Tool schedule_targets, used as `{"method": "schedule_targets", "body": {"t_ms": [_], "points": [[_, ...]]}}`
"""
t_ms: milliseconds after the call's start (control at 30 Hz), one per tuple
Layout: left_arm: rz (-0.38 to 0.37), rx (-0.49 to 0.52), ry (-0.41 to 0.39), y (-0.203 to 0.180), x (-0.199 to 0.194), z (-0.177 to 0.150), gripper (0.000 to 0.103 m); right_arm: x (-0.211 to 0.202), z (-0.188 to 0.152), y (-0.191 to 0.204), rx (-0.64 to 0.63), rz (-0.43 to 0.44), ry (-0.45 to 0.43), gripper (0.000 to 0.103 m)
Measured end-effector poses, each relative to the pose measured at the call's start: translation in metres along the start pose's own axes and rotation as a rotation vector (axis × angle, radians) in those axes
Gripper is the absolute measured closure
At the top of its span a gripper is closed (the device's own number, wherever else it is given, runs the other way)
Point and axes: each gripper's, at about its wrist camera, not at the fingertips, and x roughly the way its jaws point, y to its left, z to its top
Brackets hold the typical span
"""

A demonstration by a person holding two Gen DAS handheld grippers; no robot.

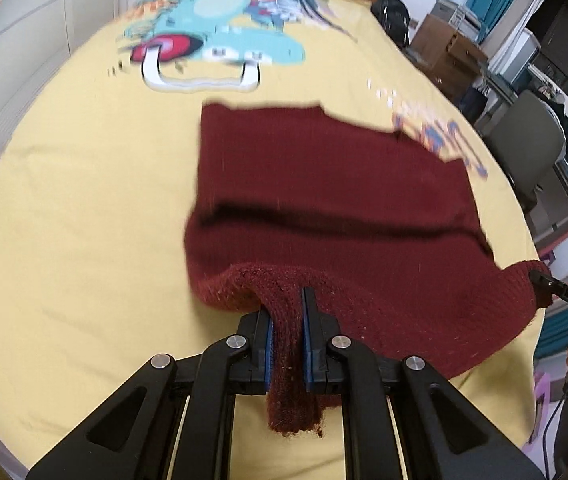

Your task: Fold small clothes

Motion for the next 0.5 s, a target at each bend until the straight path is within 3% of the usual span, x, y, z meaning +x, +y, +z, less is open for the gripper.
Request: {"method": "schedule_targets", "body": {"t_ms": [267, 500], "points": [[0.059, 0.019, -0.082, -0.007, 0.007, 0.071, 0.094, 0.020, 0.078, 0.007, 0.012, -0.013, -0.083, 0.092], [0.110, 0.037, -0.074, 0.007, 0.039, 0.115, 0.094, 0.067, 0.125, 0.011, 0.006, -0.075, -0.040, 0.092]]}}
